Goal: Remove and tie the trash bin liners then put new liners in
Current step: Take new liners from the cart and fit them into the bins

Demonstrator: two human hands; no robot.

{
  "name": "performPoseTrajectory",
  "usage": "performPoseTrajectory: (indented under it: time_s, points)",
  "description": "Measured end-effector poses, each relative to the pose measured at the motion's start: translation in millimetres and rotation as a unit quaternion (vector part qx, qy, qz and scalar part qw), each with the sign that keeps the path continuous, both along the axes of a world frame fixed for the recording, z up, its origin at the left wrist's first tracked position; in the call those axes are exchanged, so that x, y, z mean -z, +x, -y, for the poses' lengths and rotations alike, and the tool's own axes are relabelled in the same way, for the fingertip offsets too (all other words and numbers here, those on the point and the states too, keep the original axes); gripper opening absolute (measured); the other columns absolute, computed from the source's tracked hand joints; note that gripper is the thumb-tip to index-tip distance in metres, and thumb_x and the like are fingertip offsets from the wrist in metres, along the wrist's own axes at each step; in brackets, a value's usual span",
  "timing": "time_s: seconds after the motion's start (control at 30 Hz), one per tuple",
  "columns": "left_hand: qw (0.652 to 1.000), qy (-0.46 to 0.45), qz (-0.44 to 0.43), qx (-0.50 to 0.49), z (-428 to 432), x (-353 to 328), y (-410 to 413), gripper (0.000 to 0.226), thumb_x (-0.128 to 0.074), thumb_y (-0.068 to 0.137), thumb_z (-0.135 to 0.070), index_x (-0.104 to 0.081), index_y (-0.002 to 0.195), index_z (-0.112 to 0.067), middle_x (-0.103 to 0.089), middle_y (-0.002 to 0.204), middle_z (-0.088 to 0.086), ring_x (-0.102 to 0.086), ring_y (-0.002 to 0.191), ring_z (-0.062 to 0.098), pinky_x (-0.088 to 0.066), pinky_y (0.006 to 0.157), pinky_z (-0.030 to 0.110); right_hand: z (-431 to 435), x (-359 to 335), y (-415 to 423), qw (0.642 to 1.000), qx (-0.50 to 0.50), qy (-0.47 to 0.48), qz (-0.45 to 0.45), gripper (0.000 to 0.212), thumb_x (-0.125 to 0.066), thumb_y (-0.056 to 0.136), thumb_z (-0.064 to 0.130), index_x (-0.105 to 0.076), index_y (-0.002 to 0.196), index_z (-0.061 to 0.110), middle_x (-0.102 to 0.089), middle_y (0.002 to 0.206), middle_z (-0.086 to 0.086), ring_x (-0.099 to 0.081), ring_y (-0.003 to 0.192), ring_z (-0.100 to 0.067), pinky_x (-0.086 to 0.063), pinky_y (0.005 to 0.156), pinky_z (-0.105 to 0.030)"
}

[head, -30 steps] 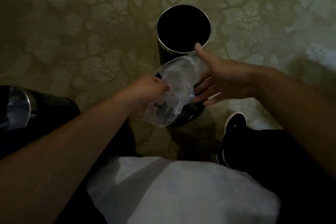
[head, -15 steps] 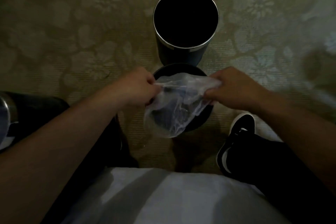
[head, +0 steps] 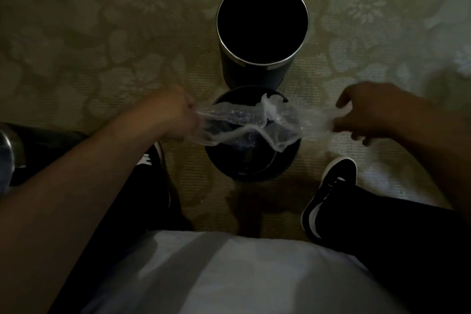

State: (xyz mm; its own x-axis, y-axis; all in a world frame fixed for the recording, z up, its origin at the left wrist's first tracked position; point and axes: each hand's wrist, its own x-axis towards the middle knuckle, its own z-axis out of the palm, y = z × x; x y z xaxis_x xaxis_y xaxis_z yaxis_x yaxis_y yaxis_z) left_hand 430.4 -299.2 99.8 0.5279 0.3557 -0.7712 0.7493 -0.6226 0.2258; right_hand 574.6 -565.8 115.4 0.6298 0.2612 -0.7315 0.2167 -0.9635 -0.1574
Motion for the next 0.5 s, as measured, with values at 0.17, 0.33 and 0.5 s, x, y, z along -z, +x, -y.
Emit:
performPoseTrajectory:
  time_s: [0.17, 0.33, 0.5]
  points:
    - [0.996, -0.083, -0.012, -0.021, 13.7, -0.1, 1.4, 0.031, -0.052, 0.094, -0.001, -0.068, 0.074, -0.017, -0.068, 0.078, 0.01, -0.065, 0.07, 0.023, -0.05, 0.061, 0.031, -24.4, -54.1, -23.2, 0.889, -0.041, 0.455, 0.038, 0.005, -0.071, 0.094, 0.018, -0.067, 0.095, 0.016, -0.066, 0.066, 0.003, -0.068, 0.057, -0.014, -0.053, 0.053, -0.02]
    - [0.994, -0.103, -0.029, -0.037, 21.4, 2.2, 1.4, 0.032, -0.056, 0.093, -0.006, -0.07, 0.065, -0.013, -0.067, 0.086, 0.01, -0.065, 0.074, 0.025, -0.053, 0.061, 0.032, -27.8, -10.5, -35.9, 0.919, -0.202, 0.337, -0.011, 0.025, -0.054, 0.104, 0.028, -0.072, 0.121, 0.027, -0.075, 0.108, 0.01, -0.07, 0.097, -0.004, -0.054, 0.081, -0.02]
    - [0.987, -0.145, -0.053, -0.042, 30.3, 3.9, 1.3, 0.041, -0.054, 0.086, -0.016, -0.069, 0.047, -0.015, -0.069, 0.089, 0.007, -0.062, 0.086, 0.027, -0.052, 0.076, 0.04, -18.7, 36.1, -44.0, 0.936, -0.293, 0.158, 0.112, 0.067, -0.057, 0.092, 0.056, -0.041, 0.152, 0.031, -0.044, 0.154, -0.007, -0.044, 0.139, -0.028, -0.039, 0.11, -0.043]
